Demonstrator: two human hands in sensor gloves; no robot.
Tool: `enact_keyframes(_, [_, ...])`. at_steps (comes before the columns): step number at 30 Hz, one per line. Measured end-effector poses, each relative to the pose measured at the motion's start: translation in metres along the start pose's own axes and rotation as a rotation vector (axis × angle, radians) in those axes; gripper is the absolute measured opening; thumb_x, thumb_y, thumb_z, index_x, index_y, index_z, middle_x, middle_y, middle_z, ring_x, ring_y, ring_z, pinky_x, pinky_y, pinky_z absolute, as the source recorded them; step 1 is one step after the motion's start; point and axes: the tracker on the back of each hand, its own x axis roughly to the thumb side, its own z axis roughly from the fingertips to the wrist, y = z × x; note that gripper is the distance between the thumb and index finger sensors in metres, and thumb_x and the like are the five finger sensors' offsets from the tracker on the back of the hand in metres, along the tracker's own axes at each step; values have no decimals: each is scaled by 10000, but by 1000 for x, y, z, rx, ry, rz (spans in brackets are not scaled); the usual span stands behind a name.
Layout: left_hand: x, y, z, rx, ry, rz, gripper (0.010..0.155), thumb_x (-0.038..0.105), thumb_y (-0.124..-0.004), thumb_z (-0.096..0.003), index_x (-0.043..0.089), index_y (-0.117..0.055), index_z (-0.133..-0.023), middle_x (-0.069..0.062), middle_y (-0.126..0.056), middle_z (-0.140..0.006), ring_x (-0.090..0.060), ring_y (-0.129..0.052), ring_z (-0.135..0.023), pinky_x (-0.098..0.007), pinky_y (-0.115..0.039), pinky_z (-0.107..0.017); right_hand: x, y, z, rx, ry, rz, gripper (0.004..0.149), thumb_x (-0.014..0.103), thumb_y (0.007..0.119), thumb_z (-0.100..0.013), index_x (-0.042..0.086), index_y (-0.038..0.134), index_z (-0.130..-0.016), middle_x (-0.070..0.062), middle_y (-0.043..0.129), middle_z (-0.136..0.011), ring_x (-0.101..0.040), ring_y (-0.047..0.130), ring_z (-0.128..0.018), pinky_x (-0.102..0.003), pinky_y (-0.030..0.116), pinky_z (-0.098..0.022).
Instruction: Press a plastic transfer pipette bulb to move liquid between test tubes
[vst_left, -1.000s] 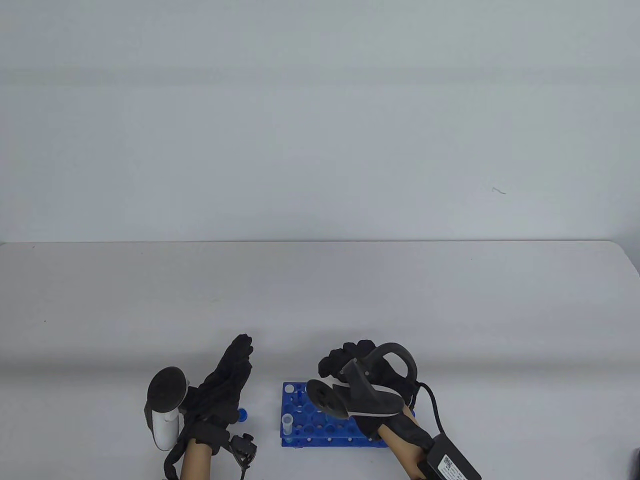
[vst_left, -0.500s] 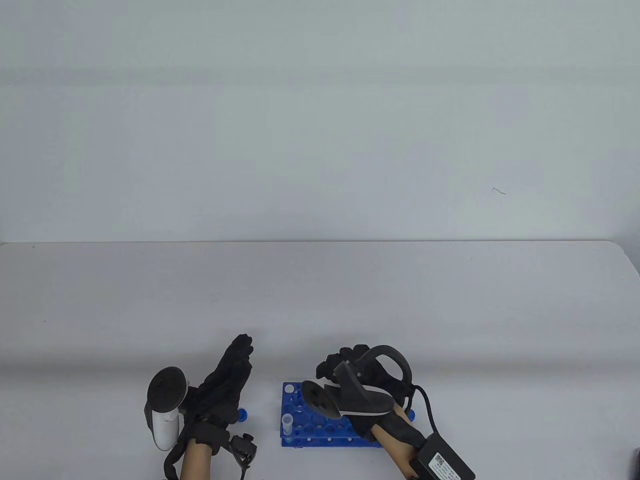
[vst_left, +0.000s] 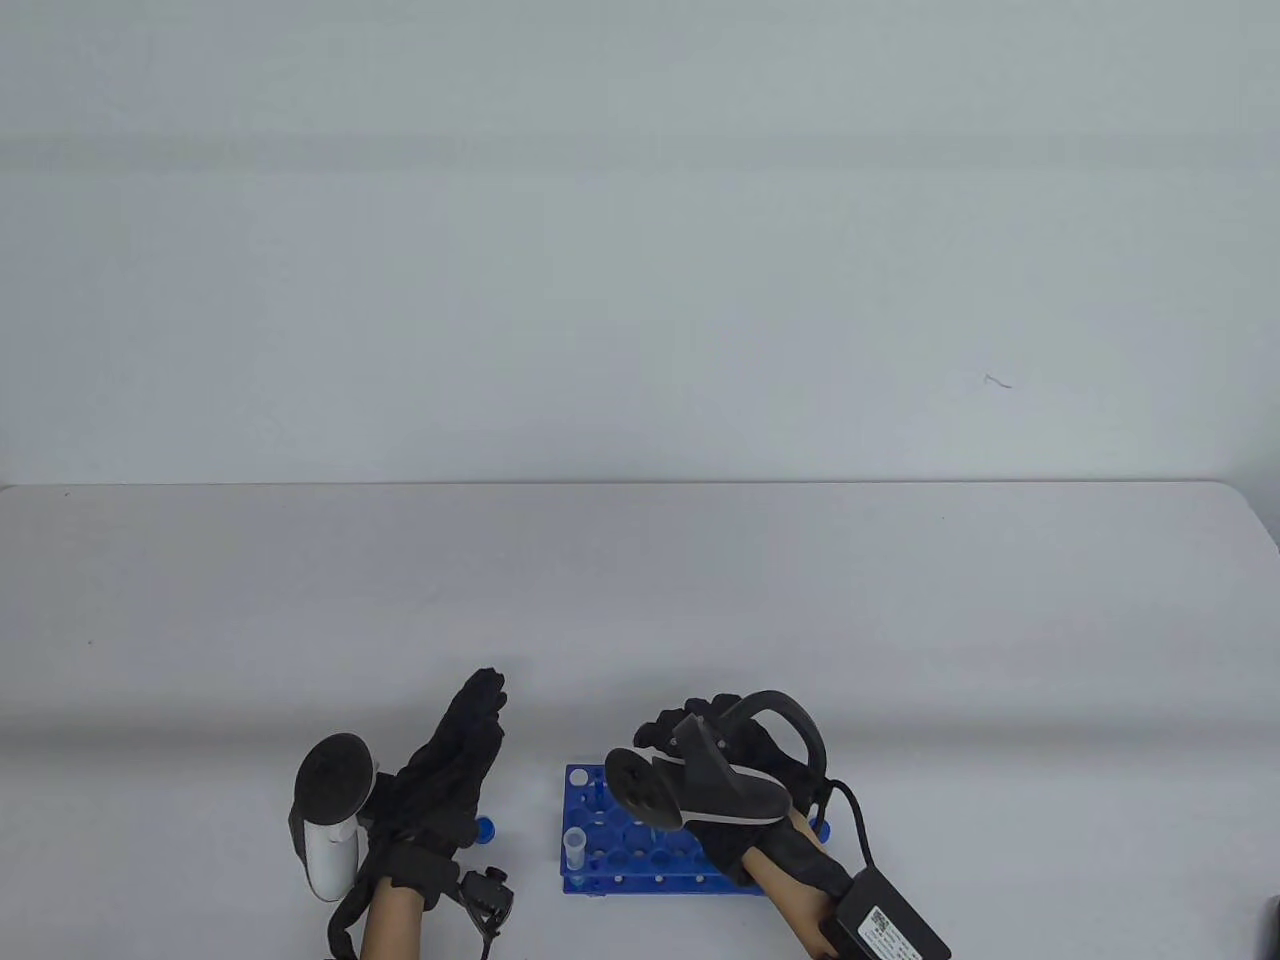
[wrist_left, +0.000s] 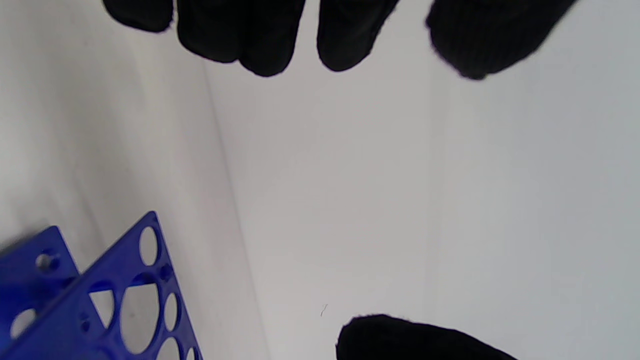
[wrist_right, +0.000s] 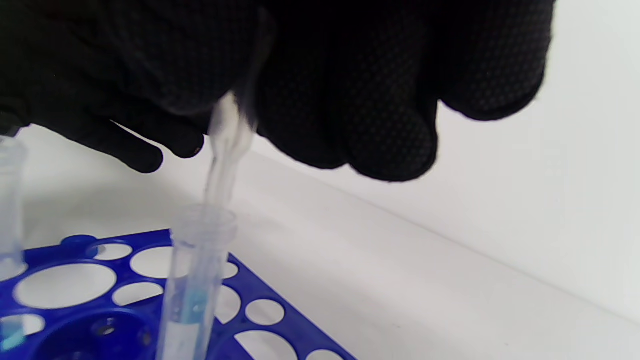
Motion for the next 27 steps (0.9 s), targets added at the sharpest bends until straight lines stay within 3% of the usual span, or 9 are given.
enact_keyframes(14, [0, 0, 0, 0, -1, 1, 818, 672, -598, -475, 308, -402, -1181, -164, -412, -1257, -422, -408, -1121, -654, -397, -803, -8, -6, 2, -8, 22, -62, 465, 392, 839, -333, 209, 884, -759, 31, 1029, -570, -173, 1031, -451, -460, 825, -484])
enact_keyframes(27, [0, 0, 0, -2, -2, 3, 819, 673, -598, -475, 309, -402, -1181, -162, -412, -1258, -420, -408, -1122, -654, -397, -803, -51, -74, 42, -213, 105, -238, 456, 381, 844, -351, 199, 883, -768, 17, 1025, -580, -185, 1024, -464, -469, 815, -492])
